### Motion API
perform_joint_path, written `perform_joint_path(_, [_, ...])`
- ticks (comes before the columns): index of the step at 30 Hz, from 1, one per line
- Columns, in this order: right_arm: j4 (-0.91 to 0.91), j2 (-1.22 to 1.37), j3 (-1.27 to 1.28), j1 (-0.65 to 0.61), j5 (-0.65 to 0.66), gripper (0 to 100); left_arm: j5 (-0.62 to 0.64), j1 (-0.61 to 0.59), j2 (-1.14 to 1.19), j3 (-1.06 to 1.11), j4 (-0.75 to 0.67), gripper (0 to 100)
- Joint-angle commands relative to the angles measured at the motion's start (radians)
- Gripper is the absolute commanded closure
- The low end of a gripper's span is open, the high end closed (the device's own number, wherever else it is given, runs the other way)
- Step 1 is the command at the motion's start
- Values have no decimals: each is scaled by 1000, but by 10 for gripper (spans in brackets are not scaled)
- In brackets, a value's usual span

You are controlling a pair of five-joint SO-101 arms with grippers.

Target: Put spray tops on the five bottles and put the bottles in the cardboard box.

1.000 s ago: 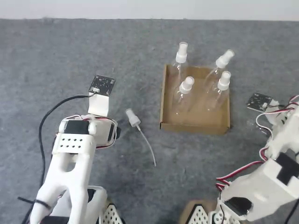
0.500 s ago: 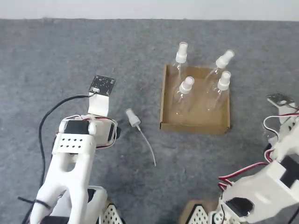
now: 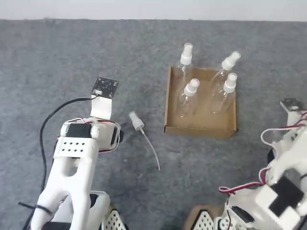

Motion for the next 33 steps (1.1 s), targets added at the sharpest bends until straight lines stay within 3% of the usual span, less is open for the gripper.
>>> perform_joint_path(1, [-59,-97,78,-25,-57,857,14,-5,-41,-4,-9,805])
perform_joint_path(12, [-151,-145,153,-74,-261,857,14,-5,-41,-4,-9,805])
perform_joint_path(19, [-285,-259,259,-101,-219,857,14,-5,-41,-4,-9,805])
perform_joint_path(25, [-294,-326,308,-166,-203,850,14,-5,-41,-4,-9,805])
perform_joint_path(30, [-255,-325,308,-171,-189,731,14,-5,-35,-4,-12,805])
perform_joint_path(33, [-225,-332,307,-188,-121,724,14,-3,-35,-4,-12,805])
